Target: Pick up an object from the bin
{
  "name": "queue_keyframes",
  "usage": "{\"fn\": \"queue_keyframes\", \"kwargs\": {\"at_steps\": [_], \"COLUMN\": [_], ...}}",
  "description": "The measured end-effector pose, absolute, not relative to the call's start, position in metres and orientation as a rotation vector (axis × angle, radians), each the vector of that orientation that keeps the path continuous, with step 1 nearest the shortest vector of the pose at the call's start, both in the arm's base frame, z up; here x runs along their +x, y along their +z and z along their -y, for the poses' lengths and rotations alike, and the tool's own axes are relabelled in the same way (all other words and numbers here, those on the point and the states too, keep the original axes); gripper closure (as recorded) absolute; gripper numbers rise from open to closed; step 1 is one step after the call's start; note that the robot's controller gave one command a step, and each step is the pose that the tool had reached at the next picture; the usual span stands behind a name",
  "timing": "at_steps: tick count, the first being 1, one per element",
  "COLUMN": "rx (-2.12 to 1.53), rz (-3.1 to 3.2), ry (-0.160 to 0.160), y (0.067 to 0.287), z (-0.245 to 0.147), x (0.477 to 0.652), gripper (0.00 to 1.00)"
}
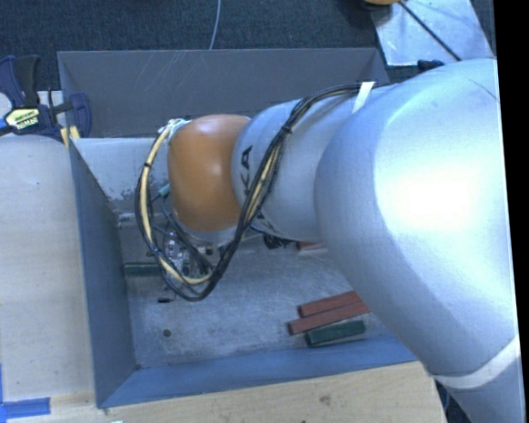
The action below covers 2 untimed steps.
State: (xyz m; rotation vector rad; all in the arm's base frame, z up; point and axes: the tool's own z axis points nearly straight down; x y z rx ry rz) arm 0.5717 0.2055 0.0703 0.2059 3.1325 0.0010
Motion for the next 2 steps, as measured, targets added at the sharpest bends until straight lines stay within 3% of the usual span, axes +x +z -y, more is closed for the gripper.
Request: {"fn": "queue_keyframes", "kwargs": {"at_steps": [1, 2], "rx": [0.152, 0.119], "rz": [-3.136, -3.137], "ry": [0.000, -0.001], "y": [0.070, 0.070], "z": [-0.208, -0.235], "x": [0.593, 0.580], "gripper": [1.00, 1.00]}}
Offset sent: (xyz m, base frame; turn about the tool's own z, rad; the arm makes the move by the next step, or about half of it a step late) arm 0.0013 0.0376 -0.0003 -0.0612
